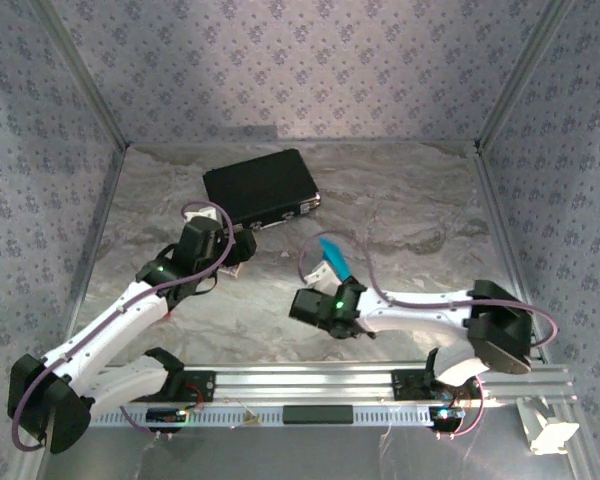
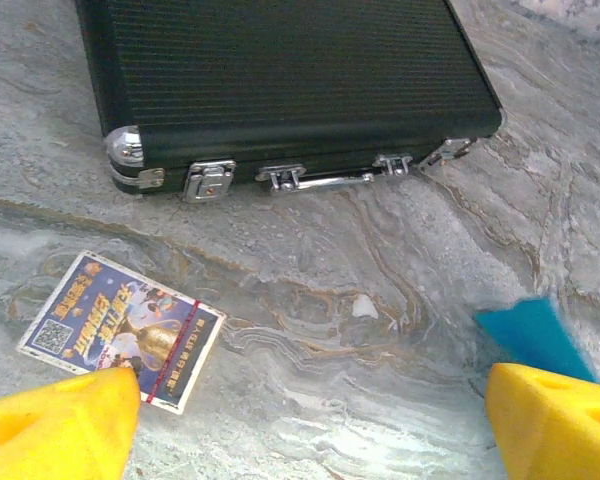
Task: Fold a paper plane with a square sheet of paper (pick it up from the middle)
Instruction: Turn over the paper at the center of the table.
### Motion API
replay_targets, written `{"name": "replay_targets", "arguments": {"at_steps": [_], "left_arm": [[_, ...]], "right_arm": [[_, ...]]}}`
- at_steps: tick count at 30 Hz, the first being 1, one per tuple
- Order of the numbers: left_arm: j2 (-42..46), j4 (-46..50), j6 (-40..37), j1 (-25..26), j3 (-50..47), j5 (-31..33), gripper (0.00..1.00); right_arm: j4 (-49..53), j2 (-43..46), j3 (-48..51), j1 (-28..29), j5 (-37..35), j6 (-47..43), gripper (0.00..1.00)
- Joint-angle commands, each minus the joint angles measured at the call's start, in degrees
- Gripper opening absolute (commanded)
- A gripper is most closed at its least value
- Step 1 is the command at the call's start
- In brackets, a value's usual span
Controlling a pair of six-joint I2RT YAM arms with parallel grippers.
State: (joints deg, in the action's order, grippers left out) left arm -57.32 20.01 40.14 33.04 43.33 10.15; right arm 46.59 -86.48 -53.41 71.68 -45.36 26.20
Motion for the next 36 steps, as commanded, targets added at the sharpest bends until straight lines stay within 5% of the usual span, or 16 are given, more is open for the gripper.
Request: {"name": "replay_targets", "arguments": {"at_steps": [1, 6, 10, 13, 17, 22, 26, 36], "left_arm": [[1.67, 1.91, 1.86, -0.85, -1.57, 1.44, 0.89], [1.59, 2.83, 1.72, -1.56, -1.59, 0.68, 0.89], [1.04, 3.19, 0.96, -2.10, -1.24, -0.90, 0.89], [0.39, 2.53, 1.10, -2.32, -1.44, -2.53, 0.89], [-0.76, -0.77, 1.34, -2.41, -2.38, -5.88, 0.84], [-3.96, -2.58, 2.70, -2.37, -2.00, -9.13, 0.73], [-6.00, -4.06, 3.36, -2.41, -2.14, -11.60, 0.68], [-9.97, -7.23, 4.24, -2.28, -2.23, -16.96, 0.64]], "right_arm": [[0.47, -4.22, -2.53, 2.37, 6.71, 1.37, 0.05], [-7.21, -5.33, -3.59, 1.87, 18.68, -1.44, 0.18], [-15.40, 1.81, 0.63, -1.84, 27.78, -1.14, 0.40], [-21.78, 8.71, 6.08, -7.29, 36.94, -0.72, 0.47], [-33.71, 16.51, 15.51, -18.15, 52.36, 0.96, 0.44], [-44.32, 13.51, 20.78, -31.04, 70.85, 9.02, 0.21], [-45.71, 7.44, 19.62, -30.60, 72.01, 9.33, 0.09], [-47.45, -0.10, 21.46, -29.97, 62.35, 22.99, 0.06]]}}
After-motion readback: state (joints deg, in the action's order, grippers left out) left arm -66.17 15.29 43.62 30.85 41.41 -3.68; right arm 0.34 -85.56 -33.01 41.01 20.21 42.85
